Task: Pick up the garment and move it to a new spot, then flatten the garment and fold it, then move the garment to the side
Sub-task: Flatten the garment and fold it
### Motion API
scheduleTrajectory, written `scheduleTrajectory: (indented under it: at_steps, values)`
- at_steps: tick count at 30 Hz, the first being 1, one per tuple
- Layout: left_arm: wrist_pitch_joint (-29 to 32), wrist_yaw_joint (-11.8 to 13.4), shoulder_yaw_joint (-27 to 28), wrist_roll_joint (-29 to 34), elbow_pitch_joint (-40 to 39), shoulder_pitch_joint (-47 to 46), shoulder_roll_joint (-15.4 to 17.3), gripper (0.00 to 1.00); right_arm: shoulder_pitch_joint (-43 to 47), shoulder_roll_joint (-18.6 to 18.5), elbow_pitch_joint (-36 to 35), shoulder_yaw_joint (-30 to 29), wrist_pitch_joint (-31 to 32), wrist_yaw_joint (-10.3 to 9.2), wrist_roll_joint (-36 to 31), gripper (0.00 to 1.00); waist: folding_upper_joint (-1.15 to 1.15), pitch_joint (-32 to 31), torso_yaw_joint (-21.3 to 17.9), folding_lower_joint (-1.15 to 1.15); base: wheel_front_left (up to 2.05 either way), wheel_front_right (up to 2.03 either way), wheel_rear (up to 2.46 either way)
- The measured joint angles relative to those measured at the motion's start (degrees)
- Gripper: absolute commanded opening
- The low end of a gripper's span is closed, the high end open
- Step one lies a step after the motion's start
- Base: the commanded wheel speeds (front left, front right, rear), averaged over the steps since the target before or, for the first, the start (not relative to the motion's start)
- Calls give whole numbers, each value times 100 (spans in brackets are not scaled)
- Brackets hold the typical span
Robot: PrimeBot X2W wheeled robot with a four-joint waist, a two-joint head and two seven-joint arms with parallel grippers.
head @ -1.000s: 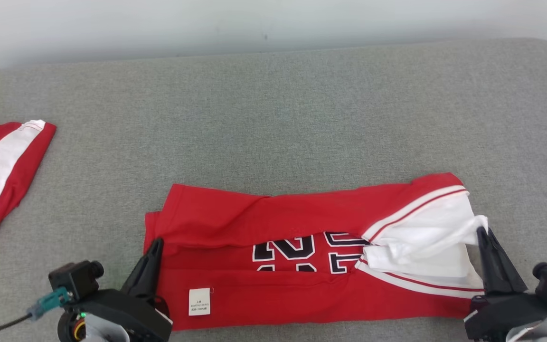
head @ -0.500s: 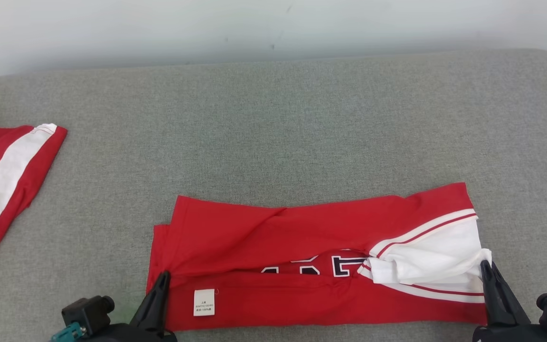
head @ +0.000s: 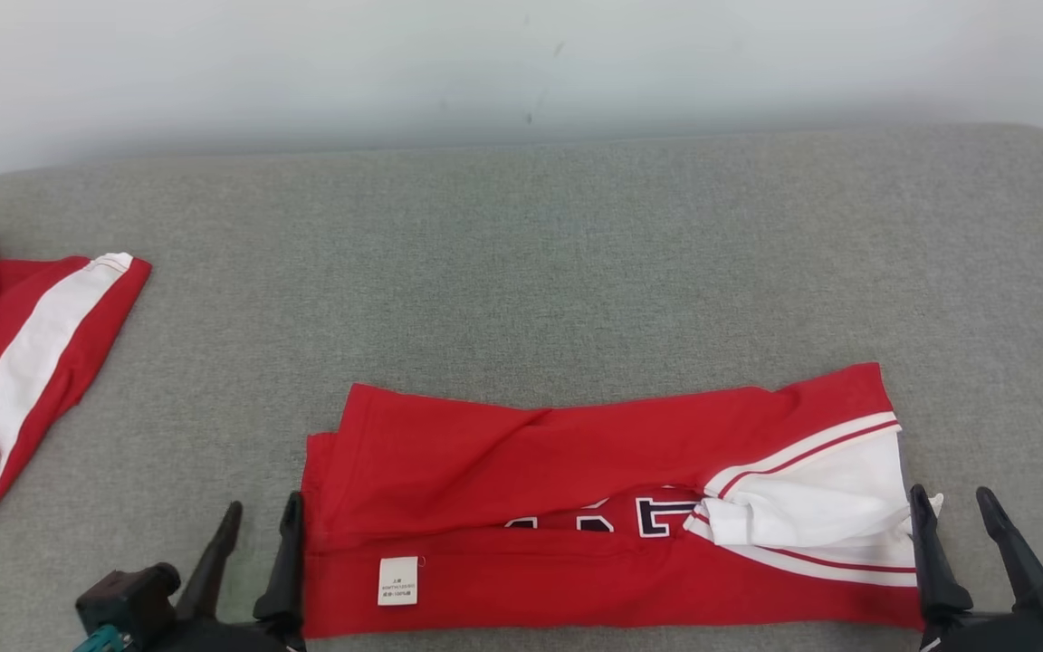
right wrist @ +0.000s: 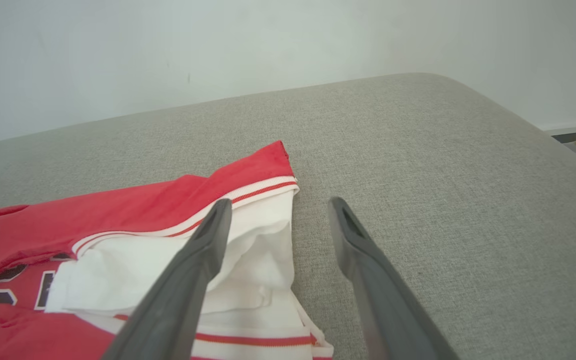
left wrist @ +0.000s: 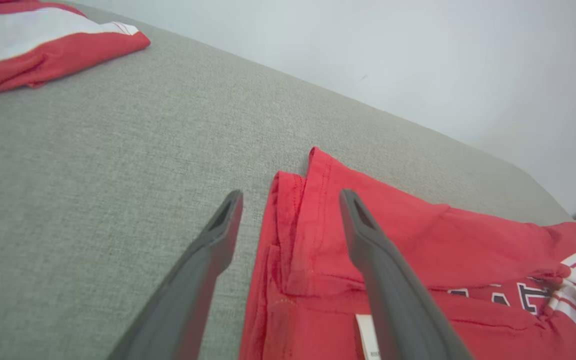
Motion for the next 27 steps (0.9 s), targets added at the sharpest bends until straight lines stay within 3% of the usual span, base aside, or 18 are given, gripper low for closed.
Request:
scheduleTrajectory:
  at_steps: [9, 14, 27]
  values:
    - [0, -60, 1105, 1352, -352, 372, -249, 100, -305, -103, 179, -113, 475, 0, -9, 100, 0, -134, 119, 0, 0, 0, 0]
    - [0, -308, 1764, 1859, -378, 564, -541, 100, -667, -137, 728, -198, 1039, 0, -178, 100, 0, -200, 240, 0, 0, 0, 0]
    - [0, -760, 2260, 2671, -100, 576, -923, 100, -1133, -237, 2089, 271, 1740, 0, 272, 100, 0, -213, 526, 0, 0, 0, 0]
